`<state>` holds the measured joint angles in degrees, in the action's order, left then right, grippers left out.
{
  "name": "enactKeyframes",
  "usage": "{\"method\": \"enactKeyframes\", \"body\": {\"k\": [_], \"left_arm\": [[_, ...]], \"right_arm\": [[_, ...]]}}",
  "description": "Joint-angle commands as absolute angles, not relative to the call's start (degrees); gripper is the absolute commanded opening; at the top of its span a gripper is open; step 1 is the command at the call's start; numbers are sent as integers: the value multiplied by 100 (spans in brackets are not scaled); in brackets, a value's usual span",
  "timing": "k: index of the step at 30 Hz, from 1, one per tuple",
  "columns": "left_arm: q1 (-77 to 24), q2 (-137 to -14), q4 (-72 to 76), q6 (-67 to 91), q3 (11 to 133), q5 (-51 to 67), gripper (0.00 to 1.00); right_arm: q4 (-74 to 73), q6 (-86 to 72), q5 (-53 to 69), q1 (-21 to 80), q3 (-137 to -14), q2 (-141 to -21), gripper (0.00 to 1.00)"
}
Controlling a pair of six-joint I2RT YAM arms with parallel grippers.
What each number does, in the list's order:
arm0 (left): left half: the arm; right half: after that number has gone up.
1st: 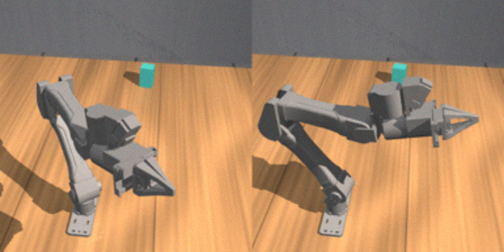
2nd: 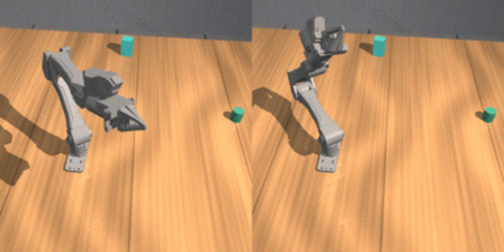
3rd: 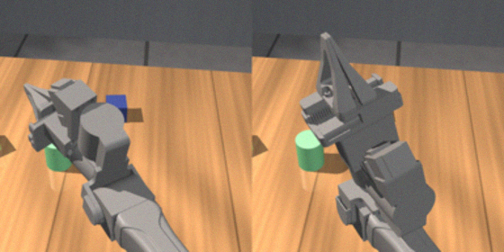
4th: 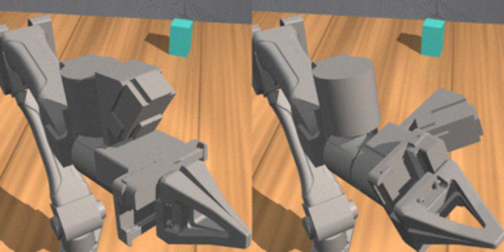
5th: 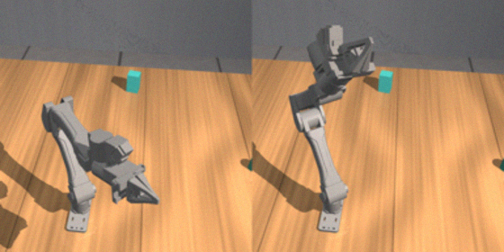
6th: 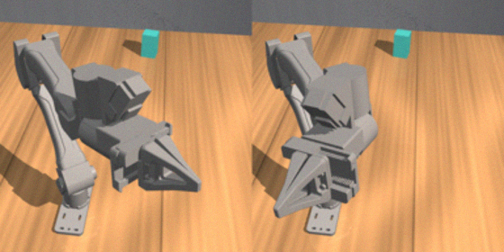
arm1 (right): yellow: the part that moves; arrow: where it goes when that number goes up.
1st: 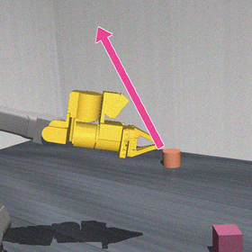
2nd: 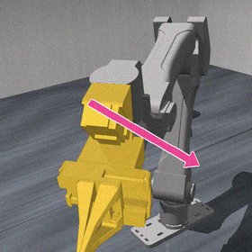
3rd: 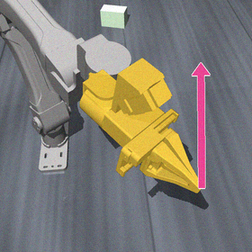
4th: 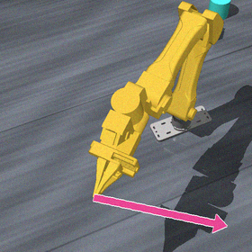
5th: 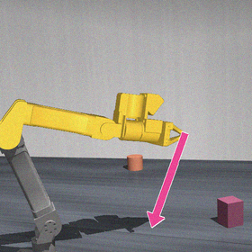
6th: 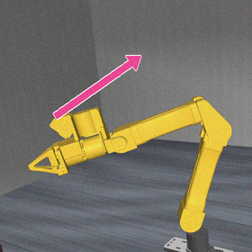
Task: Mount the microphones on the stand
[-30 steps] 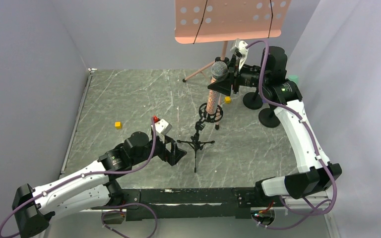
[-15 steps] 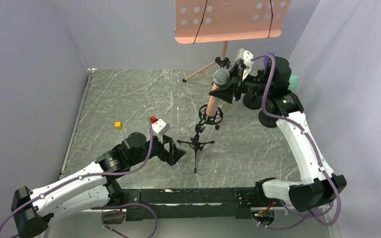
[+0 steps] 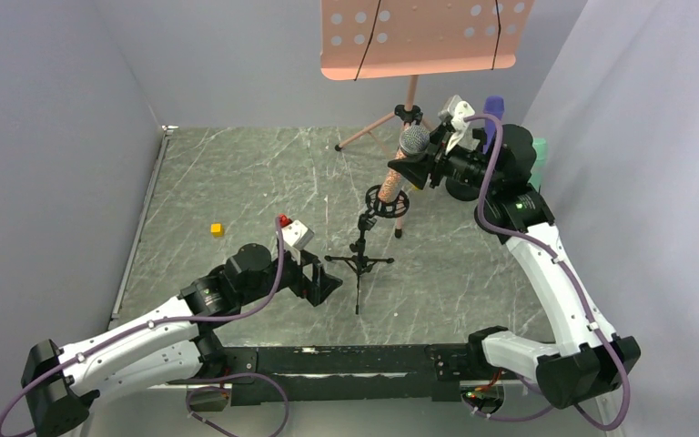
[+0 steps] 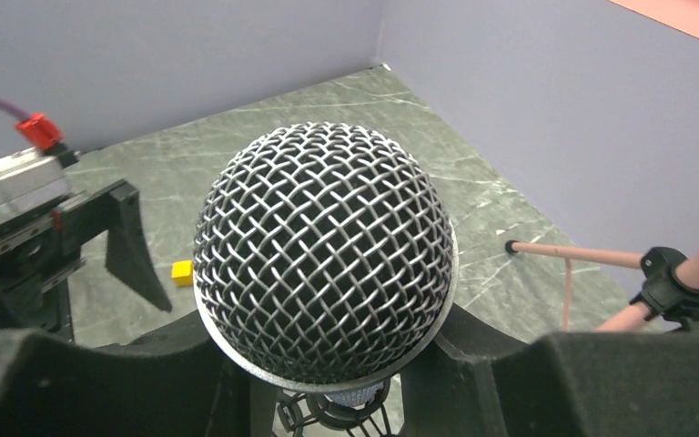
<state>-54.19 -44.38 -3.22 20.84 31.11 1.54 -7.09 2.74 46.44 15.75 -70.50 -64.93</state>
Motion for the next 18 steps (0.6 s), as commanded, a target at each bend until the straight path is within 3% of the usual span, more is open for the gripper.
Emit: {"method": "enactKeyframes", "body": {"k": [1,9,18], "left_arm": [[-5405,-4494,-47,2146,3190,298,99],[-5406,-4638,154,2084,3238,380,99],[-5405,-4616,238,2022,3199,491,99]], "right_arm": [[-1256,12,4150,1582,-6915,-6648,2],[-1767,174,5535,1578,-7242,-6902,2],[-3297,1107,5800,1599,-7622,-7093,1]]}}
